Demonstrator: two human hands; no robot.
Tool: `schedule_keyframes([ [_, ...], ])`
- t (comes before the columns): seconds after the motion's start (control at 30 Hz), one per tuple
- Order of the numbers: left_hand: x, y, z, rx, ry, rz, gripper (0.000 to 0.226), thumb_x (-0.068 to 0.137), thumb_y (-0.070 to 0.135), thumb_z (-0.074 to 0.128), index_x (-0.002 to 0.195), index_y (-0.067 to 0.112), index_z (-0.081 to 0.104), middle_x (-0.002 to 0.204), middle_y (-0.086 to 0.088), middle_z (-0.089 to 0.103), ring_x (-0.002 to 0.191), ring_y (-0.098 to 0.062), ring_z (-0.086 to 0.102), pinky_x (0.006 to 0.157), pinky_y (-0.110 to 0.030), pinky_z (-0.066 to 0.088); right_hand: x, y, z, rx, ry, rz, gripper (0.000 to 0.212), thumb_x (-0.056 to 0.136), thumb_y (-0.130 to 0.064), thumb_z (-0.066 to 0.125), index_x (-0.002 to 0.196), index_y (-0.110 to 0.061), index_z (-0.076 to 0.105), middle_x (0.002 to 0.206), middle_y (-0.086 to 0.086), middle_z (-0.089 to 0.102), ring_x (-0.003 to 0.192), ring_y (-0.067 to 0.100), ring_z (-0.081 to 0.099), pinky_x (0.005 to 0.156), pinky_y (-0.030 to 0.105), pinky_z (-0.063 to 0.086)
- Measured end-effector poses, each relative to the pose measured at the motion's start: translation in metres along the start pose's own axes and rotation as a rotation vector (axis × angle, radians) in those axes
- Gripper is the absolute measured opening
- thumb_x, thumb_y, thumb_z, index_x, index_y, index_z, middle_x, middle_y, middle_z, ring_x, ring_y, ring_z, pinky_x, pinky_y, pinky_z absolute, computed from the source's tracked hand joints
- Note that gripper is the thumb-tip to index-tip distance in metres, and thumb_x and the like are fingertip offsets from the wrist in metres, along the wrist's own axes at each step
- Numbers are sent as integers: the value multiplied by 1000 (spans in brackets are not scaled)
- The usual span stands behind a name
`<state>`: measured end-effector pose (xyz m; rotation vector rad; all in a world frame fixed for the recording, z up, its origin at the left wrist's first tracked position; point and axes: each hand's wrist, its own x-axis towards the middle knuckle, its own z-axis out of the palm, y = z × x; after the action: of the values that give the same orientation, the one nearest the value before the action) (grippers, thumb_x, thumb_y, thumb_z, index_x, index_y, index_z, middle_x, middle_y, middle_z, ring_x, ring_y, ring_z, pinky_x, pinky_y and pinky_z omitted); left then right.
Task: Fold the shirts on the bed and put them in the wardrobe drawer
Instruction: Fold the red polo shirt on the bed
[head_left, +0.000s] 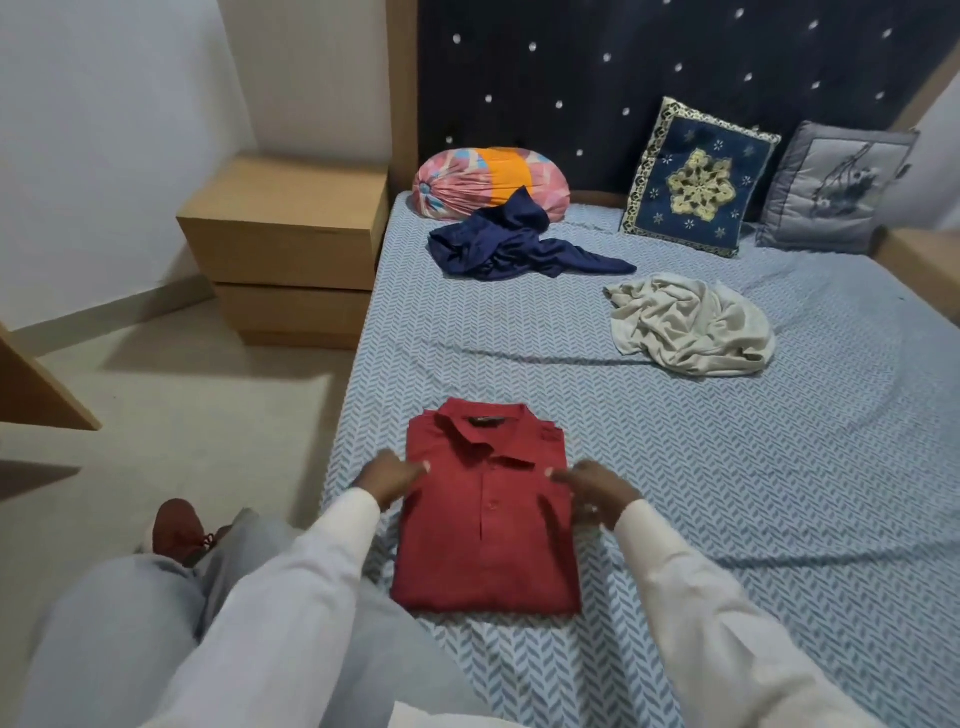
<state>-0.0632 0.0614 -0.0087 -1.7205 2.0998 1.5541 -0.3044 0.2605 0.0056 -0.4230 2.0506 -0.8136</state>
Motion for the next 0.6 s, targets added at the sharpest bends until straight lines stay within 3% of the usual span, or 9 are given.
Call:
schedule_keyframes([
  [0.1,-36,-17,16,147,8,7,69,71,53,71,115,3,56,114,-20,66,103,-32,65,80,-33,52,-7,40,21,-68,55,-4,56,62,-45,82,97,-14,51,89,11,67,71,22,65,56,34,53],
  [0.2,-56,-33,29,204,-126,-14,72,61,57,72,118,14,66,115,-9,70,100,-24,67,81,-28,54,-32,50,32,-104,21,26,63,57,-50,84,104,-22,52,98,3,69,87,20,70,64,32,55],
  [0.3,-66,-40,34,346,-188,17,73,71,45,75,133,13,55,130,-9,62,116,-25,60,99,-32,47,-42,57,31,-159,-73,45,45,70,-36,83,103,-15,62,89,0,70,77,13,67,60,25,53],
  [0.37,-63,-45,35,387,-194,27,64,79,32,75,135,10,53,134,-11,59,120,-26,57,102,-33,45,-44,61,27,-185,-133,46,33,76,-28,81,101,-10,69,82,0,71,69,12,63,58,23,48],
  [0.43,-62,-51,34,411,-165,8,58,78,32,76,129,11,57,129,-10,62,116,-27,60,100,-33,47,-45,63,23,-238,-154,57,28,78,-27,81,97,-9,69,78,1,67,64,12,60,53,22,47],
  [0.5,-62,-53,31,386,-87,3,45,73,36,76,110,14,63,116,-11,67,104,-27,64,91,-34,51,-40,59,18,-244,-101,80,29,76,-27,83,87,-9,64,70,3,65,58,13,59,48,20,49],
  [0.6,-51,-46,25,222,66,53,28,74,35,75,89,15,62,98,-10,70,92,-26,66,81,-32,53,-17,43,12,-184,116,30,39,69,-31,87,90,-9,61,72,8,70,60,20,67,61,33,58],
])
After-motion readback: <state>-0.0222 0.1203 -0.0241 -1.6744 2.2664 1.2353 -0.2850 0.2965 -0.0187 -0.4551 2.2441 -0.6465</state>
